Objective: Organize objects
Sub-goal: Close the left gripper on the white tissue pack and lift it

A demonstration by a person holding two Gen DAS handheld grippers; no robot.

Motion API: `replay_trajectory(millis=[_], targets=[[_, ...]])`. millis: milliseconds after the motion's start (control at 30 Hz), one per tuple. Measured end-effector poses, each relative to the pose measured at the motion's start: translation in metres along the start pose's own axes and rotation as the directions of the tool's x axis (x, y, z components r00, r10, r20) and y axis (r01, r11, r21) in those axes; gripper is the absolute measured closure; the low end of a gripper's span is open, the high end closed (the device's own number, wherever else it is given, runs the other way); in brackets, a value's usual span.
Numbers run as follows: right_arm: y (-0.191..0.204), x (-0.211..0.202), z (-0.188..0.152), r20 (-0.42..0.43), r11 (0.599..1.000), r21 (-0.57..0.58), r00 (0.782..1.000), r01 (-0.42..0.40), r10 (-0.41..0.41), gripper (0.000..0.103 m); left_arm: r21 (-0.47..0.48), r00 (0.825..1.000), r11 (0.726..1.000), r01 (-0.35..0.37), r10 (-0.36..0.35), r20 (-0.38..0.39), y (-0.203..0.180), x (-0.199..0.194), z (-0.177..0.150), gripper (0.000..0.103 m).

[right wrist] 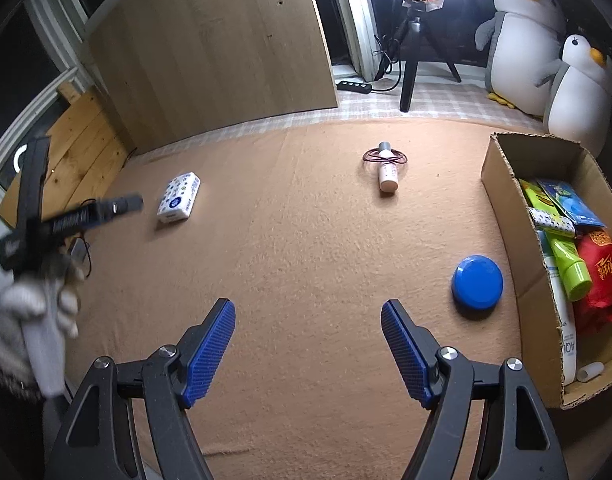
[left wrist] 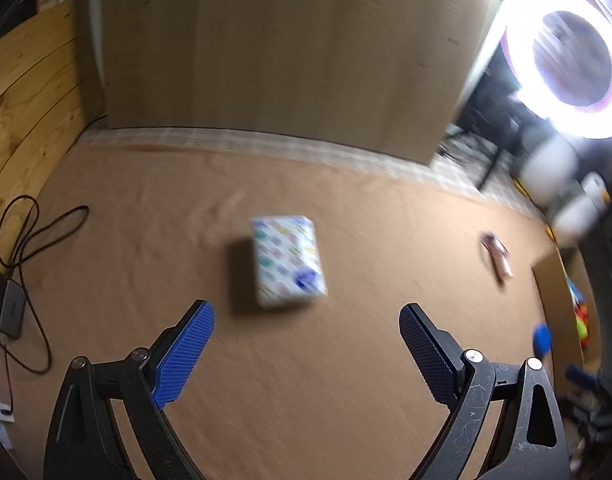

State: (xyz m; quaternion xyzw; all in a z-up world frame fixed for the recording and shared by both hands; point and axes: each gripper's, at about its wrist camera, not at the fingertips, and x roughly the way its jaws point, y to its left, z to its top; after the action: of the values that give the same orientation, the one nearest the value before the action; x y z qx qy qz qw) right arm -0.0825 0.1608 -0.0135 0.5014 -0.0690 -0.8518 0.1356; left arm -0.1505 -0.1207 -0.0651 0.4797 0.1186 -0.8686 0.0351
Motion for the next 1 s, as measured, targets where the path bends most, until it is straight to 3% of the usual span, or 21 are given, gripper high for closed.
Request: replay_trajectory(millis=[167, 467, 700, 800, 1000], targets=[[-0.001, 0.005, -0.004, -0.022, 1.0, -0.003, 1.0, 0.019, -0.019, 0.031, -0.061, 1.0, 0.998, -0.03, 0.029, -0.01, 0.02, 0.029, 0.029, 0.007], [-0.017, 0.0, -0.015, -0.036, 0.998, 0.029, 0.998, 0.061, -0.06, 0.031, -0.098, 0.997, 0.995, -0.033, 0.027, -0.067, 0.02, 0.085, 0.065, 0.01], [-0.037, -0.01, -0.023, -0.029, 0.993, 0.072, 0.996, 0.092, -0.09, 0.031, -0.105, 0.992, 0.994, -0.036, 0.023, -0.121, 0.02, 0.117, 0.068, 0.029], [-0.042, -0.016, -0.023, -0.017, 0.992, 0.086, 0.995, 0.095, -0.094, 0.031, -0.126, 0.992, 0.992, -0.02, 0.004, -0.127, 0.022, 0.123, 0.063, 0.046], [-0.049, -0.025, -0.019, 0.001, 0.99, 0.107, 0.995, 0.098, -0.098, 0.031, -0.117, 0.994, 0.993, 0.0, -0.012, -0.105, 0.015, 0.122, 0.052, 0.049]])
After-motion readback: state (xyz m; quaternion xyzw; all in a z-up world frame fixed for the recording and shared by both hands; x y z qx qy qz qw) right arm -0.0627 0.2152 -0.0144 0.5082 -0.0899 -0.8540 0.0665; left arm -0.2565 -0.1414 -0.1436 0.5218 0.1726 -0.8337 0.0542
